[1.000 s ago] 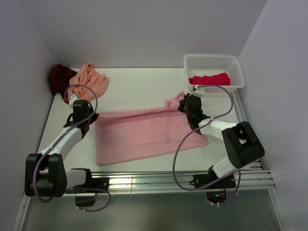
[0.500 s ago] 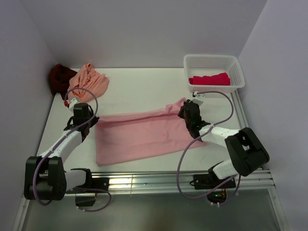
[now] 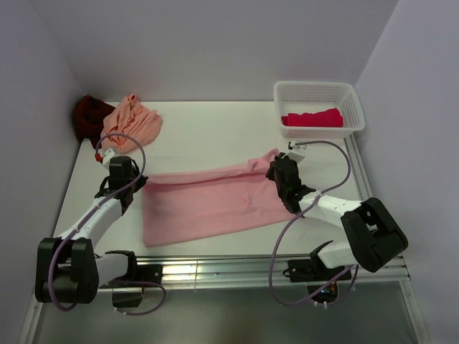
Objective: Roll the t-shirts
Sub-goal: Fold the tshirt
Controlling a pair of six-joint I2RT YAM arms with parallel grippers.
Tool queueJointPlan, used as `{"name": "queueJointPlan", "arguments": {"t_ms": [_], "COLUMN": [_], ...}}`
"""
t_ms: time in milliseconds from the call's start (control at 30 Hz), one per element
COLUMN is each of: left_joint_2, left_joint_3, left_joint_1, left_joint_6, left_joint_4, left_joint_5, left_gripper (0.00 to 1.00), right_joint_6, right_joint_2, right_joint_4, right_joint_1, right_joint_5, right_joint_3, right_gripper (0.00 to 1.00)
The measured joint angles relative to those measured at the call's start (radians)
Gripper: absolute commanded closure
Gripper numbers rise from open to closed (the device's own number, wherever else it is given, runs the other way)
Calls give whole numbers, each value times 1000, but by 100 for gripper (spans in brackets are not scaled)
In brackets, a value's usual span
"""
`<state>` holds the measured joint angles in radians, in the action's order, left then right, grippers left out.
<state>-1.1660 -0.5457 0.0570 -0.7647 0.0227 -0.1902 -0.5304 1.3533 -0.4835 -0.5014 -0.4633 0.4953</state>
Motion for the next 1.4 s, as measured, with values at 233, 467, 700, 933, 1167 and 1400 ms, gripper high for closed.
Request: {"name": "queueJointPlan", "arguments": {"t_ms": [233, 467, 700, 933, 1167, 1400], "left_joint_2": [19, 29, 103, 156, 156, 74], "left_joint_3": [19, 63, 129, 133, 102, 23], "left_joint_1": [5, 5, 5, 5, 5, 5], "left_joint_6": [-8, -27, -56, -72, -67, -36], "left_joint_4": [-1, -12, -13, 3, 62, 89], "left_joint_5": [1, 31, 51, 50, 42, 66], "left_gripper": [100, 96, 63, 50, 50, 51], "right_joint_6": [-16, -77, -193, -276, -292, -225], "right_joint_2": [-26, -51, -70, -107, -225, -208], "right_joint_4": [6, 17, 98, 163, 278, 430], "right_joint_1": [-18, -32, -40, -73, -79, -79], "right_joint_5": [-24, -45, -88, -122, -161, -176], "right_joint_3": [-31, -69, -97, -115, -116, 23], "right_gripper": [99, 88, 57, 53, 45, 44]}}
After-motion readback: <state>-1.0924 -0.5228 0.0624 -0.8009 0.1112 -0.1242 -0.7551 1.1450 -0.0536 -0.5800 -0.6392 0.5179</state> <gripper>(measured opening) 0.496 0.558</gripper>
